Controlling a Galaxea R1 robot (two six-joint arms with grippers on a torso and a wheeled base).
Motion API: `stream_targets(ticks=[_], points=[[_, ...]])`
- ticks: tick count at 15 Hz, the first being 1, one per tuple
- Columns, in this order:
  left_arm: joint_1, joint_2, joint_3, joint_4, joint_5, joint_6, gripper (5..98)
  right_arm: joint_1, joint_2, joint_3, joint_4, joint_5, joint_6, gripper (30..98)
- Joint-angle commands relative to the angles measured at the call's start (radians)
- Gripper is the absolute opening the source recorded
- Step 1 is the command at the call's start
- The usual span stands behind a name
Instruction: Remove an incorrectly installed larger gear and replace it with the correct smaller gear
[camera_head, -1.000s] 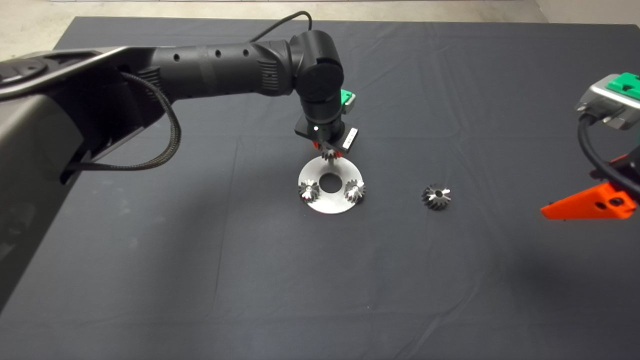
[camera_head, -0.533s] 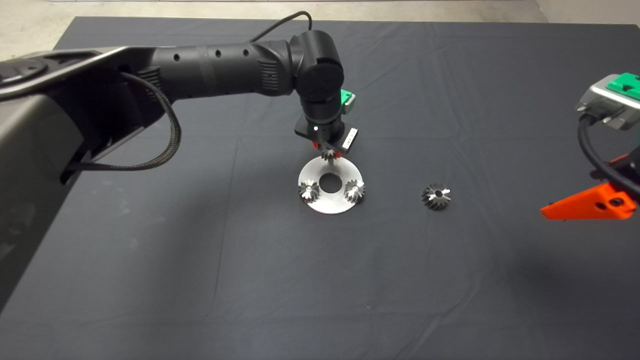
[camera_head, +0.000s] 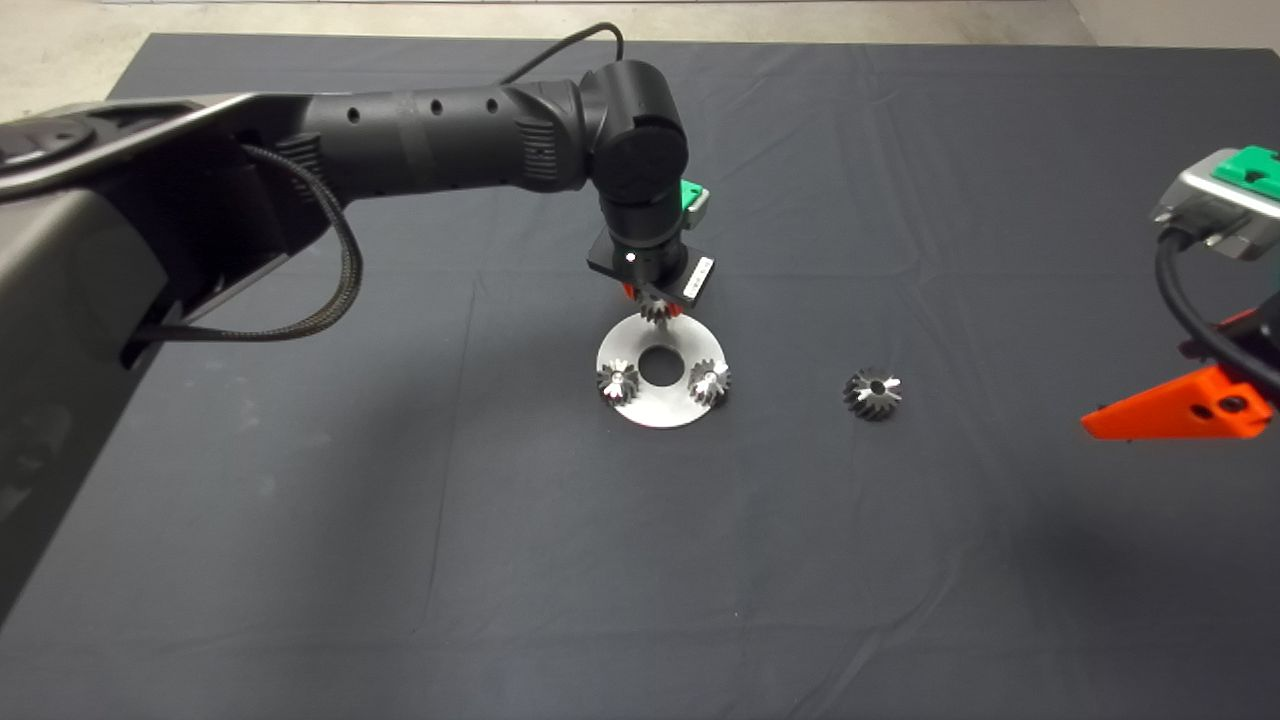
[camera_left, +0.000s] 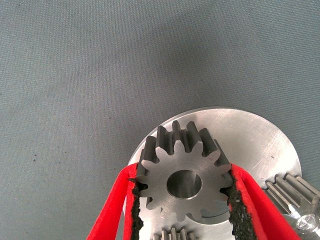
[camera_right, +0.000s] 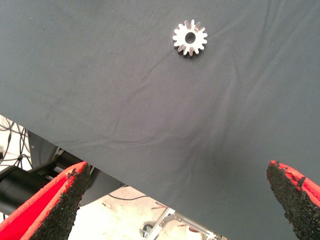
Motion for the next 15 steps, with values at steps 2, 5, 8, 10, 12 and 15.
stream_targets(ticks=[2,5,8,10,12,15], points=[[-0.013,0.003,0.005,-0.005,0.011,-0.002,34.4,0.015,0.0,0.005,0.027,0.004,0.007,93.3],[-0.012,0.003,0.005,-0.005,0.011,-0.011,34.4,0.015,-0.001,0.005,0.027,0.004,0.007,93.3],[-0.014,0.003,0.003,-0.005,0.015,-0.066,34.4,0.015,0.0,0.0,0.026,0.003,0.007,93.3],[-0.016,0.003,0.0,-0.005,0.015,-0.085,34.4,0.015,0.001,0.0,0.024,0.003,0.007,93.3],[-0.016,0.003,-0.003,-0.005,0.015,-0.106,34.4,0.015,0.0,0.0,0.024,0.003,0.007,93.3],[-0.017,0.003,-0.004,-0.007,0.013,-0.115,34.4,0.015,-0.006,0.003,0.024,0.003,0.007,93.3]])
